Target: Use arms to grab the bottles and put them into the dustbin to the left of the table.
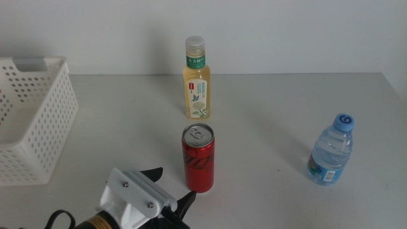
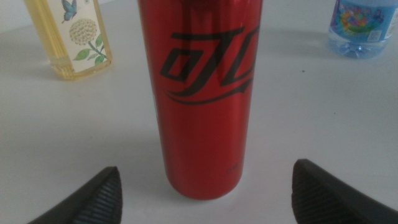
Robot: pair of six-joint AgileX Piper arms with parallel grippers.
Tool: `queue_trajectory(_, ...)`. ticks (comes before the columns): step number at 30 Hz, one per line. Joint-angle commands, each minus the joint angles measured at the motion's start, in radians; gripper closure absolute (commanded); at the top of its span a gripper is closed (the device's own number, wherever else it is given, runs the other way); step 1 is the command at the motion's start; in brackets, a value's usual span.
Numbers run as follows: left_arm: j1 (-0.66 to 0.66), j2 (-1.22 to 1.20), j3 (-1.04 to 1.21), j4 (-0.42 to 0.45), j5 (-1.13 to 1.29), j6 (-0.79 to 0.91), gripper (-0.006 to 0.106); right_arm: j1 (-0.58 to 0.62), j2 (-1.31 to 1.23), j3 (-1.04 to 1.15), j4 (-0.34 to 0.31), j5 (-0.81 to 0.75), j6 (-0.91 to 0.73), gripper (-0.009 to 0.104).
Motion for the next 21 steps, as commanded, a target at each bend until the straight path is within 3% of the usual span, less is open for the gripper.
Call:
queue_trajectory(1, 0.001, -0.008, -0.044, -0.001, -0.152, -0.022, 0.007, -0.006, 0.008, -0.010, -0.009, -0.077, -0.005, 0.001)
queue_trajectory(21, 0.001, 0.201, -0.321, -0.005, -0.102, -0.056, 0.007, -0.006, 0.008, -0.010, -0.009, -0.077, -0.005, 0.001)
